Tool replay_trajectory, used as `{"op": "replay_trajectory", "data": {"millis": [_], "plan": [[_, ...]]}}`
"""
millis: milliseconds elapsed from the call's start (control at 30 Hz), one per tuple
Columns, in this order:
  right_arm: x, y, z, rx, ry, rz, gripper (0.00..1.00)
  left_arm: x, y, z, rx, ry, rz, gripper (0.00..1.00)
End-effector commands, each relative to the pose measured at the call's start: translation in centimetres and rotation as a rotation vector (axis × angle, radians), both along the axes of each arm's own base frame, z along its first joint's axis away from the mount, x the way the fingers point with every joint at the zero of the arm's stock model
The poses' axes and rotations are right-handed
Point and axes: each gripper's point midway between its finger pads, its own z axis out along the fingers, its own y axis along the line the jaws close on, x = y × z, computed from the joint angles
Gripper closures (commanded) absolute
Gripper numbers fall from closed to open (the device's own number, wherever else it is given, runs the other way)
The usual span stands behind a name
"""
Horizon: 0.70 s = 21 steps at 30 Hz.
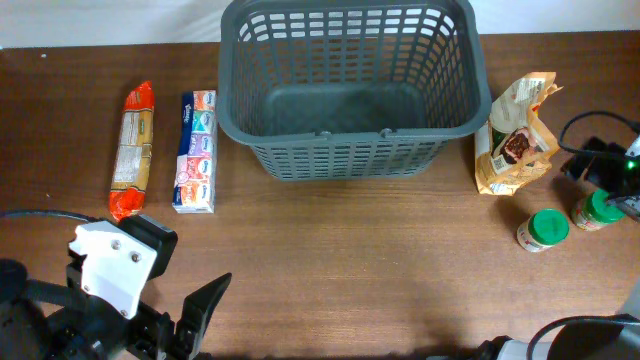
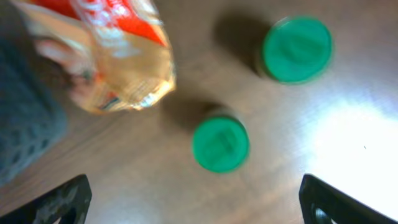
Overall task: Pack container
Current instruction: 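Lower the right gripper over the front green-lidded jar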
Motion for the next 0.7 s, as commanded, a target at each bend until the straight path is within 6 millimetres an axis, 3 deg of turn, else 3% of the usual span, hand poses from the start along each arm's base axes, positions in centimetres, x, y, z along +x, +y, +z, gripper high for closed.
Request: {"op": "replay_trajectory", "data": {"millis": [0, 233, 467, 667], "plan": [[-1.7, -0.7, -0.7, -0.026, 0.082, -0.114, 0.02, 0.1, 0.1, 0.0, 0.01, -0.001, 0.002, 0.01], [-4.1, 0.1, -5.3, 0.02, 0.212, -0.193, 0.01, 0.1, 0.1, 0.0, 0.01, -0.001, 0.001, 0.01], [-3.7, -0.1, -8.7, 0.01, 0.2, -0.167, 0.01, 0.1, 0.1, 0.0, 0.01, 0.0, 0.001, 0.01], [-2.5, 0.5, -9.4, 0.052, 0.144, -0.155, 0.01, 0.1, 0.1, 0.0, 0.009, 0.0, 0.001, 0.01]]}}
